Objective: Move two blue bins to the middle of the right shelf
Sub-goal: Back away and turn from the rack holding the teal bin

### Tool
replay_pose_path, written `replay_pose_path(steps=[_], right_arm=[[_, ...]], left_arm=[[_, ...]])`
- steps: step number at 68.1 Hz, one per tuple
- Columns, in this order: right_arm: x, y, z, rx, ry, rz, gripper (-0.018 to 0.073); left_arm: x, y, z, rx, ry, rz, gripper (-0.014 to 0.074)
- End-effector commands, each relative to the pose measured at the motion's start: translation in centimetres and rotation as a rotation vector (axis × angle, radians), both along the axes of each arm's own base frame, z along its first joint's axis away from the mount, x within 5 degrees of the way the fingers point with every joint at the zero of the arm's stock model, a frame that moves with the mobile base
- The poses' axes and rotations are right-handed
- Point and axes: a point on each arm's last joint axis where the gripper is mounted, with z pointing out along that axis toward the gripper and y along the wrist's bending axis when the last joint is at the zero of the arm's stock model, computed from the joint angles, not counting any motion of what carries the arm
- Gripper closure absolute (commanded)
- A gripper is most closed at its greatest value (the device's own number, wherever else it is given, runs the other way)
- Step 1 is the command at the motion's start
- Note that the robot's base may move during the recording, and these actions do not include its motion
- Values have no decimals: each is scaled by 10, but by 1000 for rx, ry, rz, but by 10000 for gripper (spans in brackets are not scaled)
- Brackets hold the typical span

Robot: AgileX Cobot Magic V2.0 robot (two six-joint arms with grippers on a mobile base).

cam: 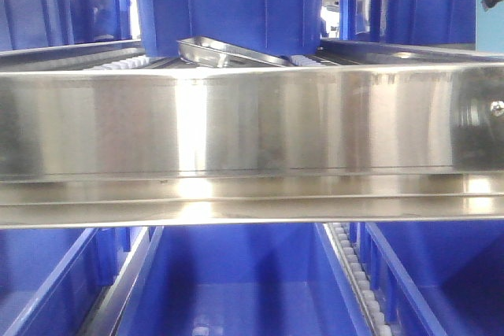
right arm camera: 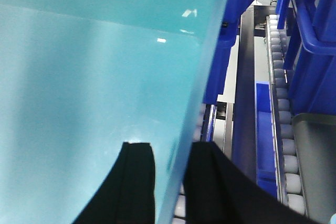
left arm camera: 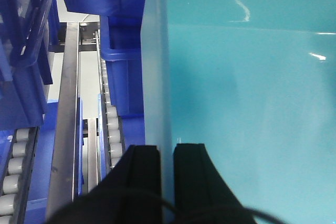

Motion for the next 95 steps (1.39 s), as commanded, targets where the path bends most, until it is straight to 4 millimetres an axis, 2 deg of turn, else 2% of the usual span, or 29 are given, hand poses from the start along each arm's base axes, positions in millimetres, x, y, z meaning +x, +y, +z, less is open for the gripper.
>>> replay_pose_path(steps=[1,95], right_arm=[[3,-3,6,10,-55,-24,713],[3,-3,6,11,-57,-24,713]], left_arm=[[-8,-3,14,-74,-56,-30,707],[-8,-3,14,-74,-56,-30,707]])
